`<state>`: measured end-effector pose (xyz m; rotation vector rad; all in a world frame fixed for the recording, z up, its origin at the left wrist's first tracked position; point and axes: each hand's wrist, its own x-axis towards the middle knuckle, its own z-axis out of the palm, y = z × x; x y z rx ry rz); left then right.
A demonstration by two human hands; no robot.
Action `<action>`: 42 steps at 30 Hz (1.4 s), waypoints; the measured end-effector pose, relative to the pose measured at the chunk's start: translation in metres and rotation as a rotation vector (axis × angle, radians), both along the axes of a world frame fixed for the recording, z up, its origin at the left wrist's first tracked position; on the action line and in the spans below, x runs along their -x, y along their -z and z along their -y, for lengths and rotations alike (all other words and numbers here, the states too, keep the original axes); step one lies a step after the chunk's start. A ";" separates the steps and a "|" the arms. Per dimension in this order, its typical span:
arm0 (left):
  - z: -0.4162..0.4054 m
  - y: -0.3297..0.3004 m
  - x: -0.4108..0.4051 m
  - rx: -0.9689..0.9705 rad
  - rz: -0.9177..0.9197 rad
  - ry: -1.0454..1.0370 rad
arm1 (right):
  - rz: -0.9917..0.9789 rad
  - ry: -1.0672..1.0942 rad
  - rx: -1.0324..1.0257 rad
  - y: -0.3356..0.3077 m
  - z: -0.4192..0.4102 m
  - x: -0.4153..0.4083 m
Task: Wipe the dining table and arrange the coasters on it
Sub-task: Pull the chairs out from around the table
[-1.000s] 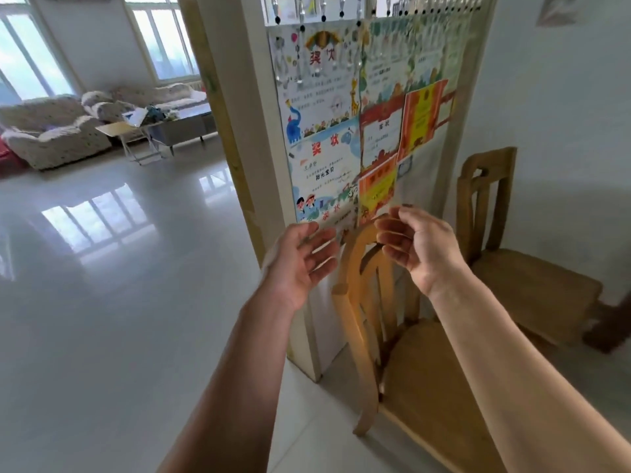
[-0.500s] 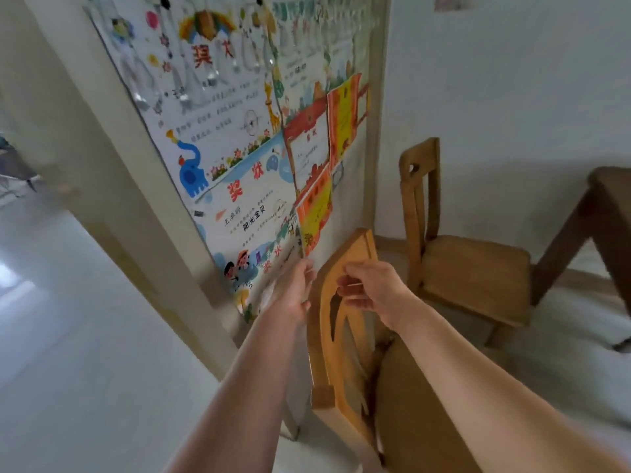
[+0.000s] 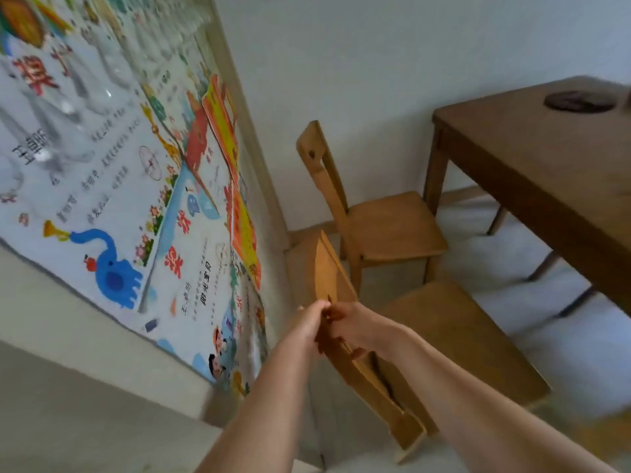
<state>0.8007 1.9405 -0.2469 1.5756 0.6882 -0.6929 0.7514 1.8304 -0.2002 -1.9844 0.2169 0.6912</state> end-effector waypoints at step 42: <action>0.217 0.006 0.054 0.199 -0.013 0.365 | 0.248 0.195 0.949 0.033 0.183 0.129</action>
